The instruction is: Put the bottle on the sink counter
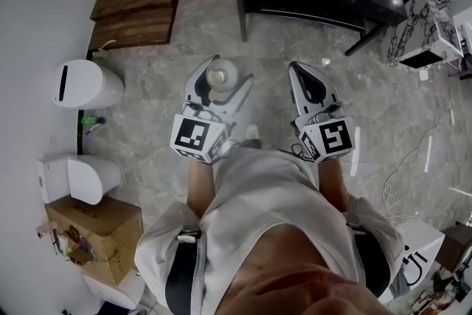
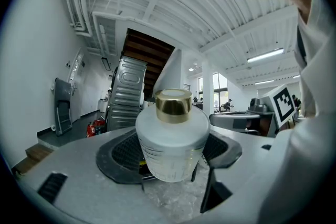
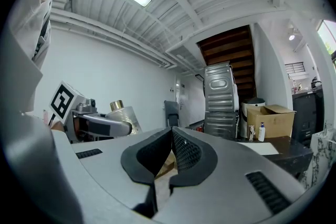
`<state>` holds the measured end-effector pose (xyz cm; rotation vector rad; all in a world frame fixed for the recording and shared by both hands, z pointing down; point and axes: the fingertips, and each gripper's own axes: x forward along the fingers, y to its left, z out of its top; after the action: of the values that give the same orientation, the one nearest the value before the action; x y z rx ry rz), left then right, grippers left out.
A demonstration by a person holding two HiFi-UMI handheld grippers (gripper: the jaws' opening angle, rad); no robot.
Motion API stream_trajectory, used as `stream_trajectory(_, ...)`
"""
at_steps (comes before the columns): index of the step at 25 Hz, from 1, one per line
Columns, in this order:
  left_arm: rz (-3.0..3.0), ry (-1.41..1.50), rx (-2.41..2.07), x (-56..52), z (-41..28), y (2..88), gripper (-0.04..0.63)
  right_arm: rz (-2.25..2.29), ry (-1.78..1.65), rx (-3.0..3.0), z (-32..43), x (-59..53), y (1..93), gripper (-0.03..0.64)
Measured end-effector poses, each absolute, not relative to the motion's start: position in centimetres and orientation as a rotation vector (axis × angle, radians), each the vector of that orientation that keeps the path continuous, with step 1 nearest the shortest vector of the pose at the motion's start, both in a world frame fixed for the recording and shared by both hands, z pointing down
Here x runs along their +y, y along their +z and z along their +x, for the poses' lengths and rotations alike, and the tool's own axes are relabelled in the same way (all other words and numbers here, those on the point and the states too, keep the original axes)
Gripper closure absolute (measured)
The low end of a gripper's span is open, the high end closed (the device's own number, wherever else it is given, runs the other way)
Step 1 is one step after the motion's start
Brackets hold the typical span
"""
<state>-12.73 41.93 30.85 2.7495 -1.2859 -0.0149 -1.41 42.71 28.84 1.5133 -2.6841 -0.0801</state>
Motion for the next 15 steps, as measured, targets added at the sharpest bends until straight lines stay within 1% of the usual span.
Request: stream_trajectory(15, 2.770, 0.017, -1.231, 37.2, -12.8, 31.0, 0.265, 1.572, -0.043, -2.658, -1.7, 38.2, 28.9, 0.618)
